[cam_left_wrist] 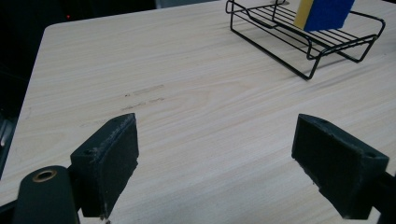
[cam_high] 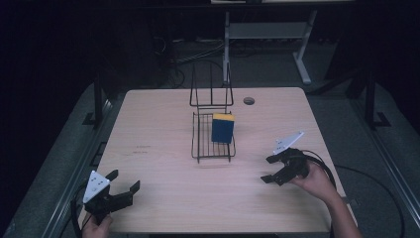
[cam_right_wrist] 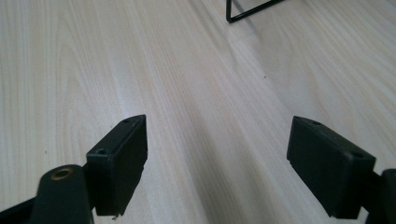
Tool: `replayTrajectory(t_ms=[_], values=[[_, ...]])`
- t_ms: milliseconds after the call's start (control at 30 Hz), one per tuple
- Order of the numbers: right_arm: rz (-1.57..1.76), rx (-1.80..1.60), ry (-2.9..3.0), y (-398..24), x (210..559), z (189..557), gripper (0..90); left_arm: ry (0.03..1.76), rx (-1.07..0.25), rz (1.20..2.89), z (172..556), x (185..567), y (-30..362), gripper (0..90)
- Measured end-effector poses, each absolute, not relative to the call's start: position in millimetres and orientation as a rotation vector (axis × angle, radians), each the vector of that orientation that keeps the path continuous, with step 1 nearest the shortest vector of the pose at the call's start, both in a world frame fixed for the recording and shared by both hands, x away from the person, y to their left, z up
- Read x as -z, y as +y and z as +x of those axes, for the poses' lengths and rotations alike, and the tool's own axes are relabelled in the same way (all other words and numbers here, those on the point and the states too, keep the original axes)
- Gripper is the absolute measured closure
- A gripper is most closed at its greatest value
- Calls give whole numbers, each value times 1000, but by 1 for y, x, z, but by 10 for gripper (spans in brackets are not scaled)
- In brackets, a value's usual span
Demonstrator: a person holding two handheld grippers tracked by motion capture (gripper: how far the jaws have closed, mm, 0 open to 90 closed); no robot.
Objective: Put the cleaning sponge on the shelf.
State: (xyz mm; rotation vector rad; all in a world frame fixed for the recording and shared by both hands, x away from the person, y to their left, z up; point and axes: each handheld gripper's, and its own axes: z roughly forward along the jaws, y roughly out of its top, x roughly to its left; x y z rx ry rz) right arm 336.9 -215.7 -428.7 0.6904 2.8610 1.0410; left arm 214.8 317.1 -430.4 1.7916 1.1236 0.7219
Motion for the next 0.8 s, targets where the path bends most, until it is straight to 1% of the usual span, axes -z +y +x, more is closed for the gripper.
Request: replayTrajectory(t_ms=[800], values=[[704,-1079,2842,-230,434,310,199,1121,-724,1796,214,430,316,141]])
